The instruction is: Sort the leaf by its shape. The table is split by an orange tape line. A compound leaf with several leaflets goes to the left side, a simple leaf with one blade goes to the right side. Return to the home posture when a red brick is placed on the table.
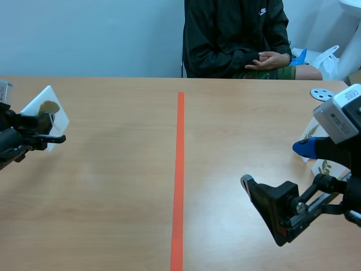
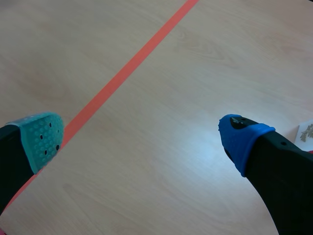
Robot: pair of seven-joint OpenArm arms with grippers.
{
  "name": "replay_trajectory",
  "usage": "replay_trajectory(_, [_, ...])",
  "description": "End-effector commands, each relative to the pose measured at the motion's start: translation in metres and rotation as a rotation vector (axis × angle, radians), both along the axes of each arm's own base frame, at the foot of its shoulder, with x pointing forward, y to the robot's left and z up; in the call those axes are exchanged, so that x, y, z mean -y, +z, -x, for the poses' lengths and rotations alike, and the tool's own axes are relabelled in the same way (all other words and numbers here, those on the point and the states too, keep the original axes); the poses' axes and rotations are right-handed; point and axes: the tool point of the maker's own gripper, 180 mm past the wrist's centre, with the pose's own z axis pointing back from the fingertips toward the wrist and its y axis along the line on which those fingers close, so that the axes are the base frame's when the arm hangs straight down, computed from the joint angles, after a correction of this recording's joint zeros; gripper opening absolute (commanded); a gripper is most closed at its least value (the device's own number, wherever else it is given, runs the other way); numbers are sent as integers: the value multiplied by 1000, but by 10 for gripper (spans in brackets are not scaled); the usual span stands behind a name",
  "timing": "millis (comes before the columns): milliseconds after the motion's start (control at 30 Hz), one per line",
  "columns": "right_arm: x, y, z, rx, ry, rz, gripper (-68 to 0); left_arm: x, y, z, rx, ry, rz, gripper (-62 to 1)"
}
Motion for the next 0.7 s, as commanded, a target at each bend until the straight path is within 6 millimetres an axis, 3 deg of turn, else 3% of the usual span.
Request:
replay_trajectory(0, [1,10,-5,34,-1,-7,4,-4,18,-12,57,14,4,-571])
replay_trajectory(400, [1,10,-5,34,-1,-7,4,-52,-1,-17,72,163,24,-571])
replay_trajectory(667, [1,10,-5,34,-1,-7,4,-68,-18,-6,45,208,17,-571])
